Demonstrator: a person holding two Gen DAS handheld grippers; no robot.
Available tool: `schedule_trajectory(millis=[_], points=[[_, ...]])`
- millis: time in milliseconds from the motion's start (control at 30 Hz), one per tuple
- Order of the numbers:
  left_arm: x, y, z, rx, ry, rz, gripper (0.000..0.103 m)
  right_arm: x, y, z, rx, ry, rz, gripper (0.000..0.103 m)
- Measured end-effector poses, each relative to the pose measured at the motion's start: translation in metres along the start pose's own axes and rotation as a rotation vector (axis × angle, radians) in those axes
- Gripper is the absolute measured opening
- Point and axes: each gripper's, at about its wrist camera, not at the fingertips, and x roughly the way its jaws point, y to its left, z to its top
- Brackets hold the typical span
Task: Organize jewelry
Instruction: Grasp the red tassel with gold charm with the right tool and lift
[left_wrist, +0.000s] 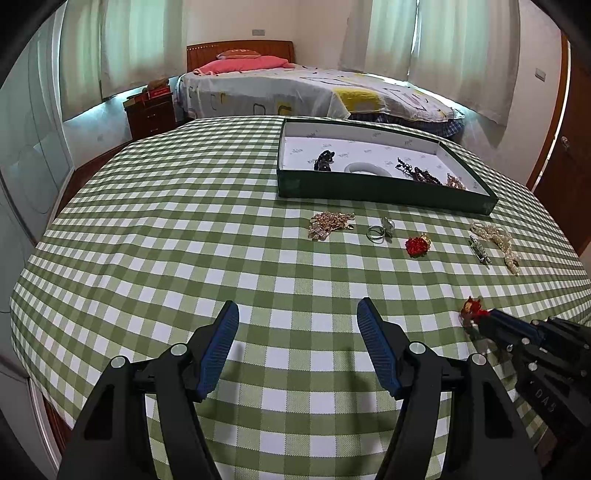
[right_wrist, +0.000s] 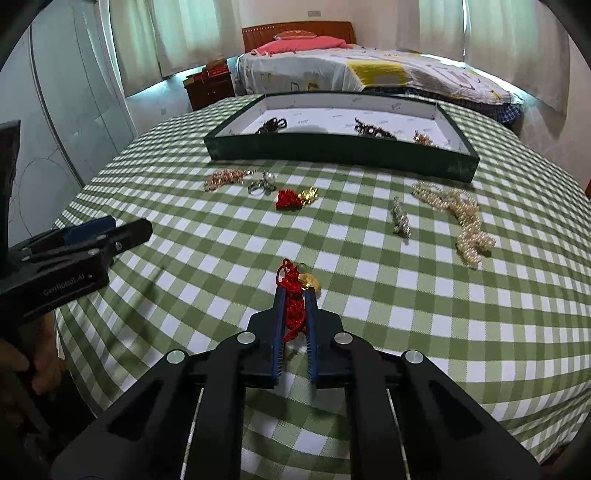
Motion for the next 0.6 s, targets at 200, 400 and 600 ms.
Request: schedule_trajectory(millis=[200,400,600], points=[[0.005,-0.004,0.005,0.01,0.005,-0.004,0.065,-0.004,-0.006,0.012,0.007,-0.033,-0.009,0.01],[0.014,-0.008,0.015,0.023,0.008,-0.004,0.065,-0.003,-0.017,0.027,0.025,-0.057,-0.02,0.01],[0.028,-0.011,0.029,0.034,0.016,0.002,0.065,0.002,-0.032,0.044,0.049,-0.07,-0.029,0.01]])
